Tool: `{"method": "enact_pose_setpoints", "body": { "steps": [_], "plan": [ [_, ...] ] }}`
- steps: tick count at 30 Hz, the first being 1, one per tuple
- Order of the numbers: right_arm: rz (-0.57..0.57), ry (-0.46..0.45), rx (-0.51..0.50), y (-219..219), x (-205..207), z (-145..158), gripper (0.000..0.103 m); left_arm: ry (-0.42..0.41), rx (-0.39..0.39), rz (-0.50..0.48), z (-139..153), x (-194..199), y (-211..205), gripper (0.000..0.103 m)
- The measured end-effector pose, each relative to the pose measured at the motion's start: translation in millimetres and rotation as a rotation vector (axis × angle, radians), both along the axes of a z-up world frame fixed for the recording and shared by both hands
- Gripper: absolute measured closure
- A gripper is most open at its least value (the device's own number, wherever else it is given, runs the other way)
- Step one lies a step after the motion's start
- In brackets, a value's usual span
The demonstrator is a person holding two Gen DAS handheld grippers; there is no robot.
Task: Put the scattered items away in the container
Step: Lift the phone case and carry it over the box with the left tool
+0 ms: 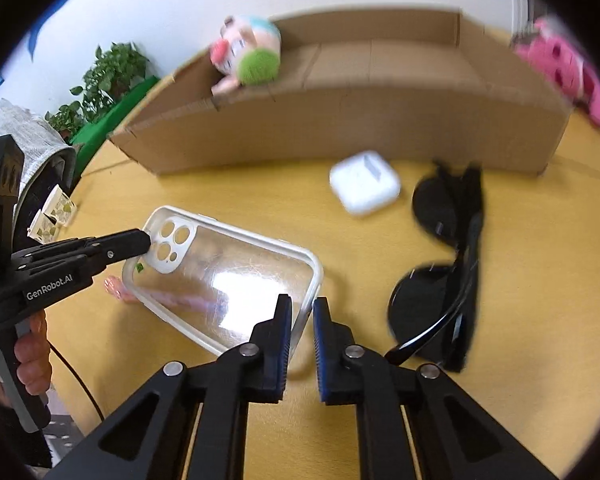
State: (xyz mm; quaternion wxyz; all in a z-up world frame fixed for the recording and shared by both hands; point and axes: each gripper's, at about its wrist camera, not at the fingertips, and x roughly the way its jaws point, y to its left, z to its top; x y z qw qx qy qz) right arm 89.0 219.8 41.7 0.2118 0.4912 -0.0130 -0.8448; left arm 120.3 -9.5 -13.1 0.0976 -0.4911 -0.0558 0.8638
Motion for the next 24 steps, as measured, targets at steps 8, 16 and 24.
{"method": "enact_pose_setpoints", "body": {
  "steps": [8,16,24],
  "plan": [
    [-0.008,0.221,-0.011,17.7,-15.5,73.2,0.094,0.195,-0.02,-0.024,80.9,-16.8,11.9,0.098],
    [-0.016,0.459,-0.006,33.6,-75.2,177.4,0.094,0.385,-0.051,-0.044,180.7,-81.1,32.1,0.098],
    [0.008,0.533,-0.011,34.3,-167.0,249.9,0.095,0.433,-0.038,-0.034,234.7,-163.7,35.5,0.097]
  ]
}}
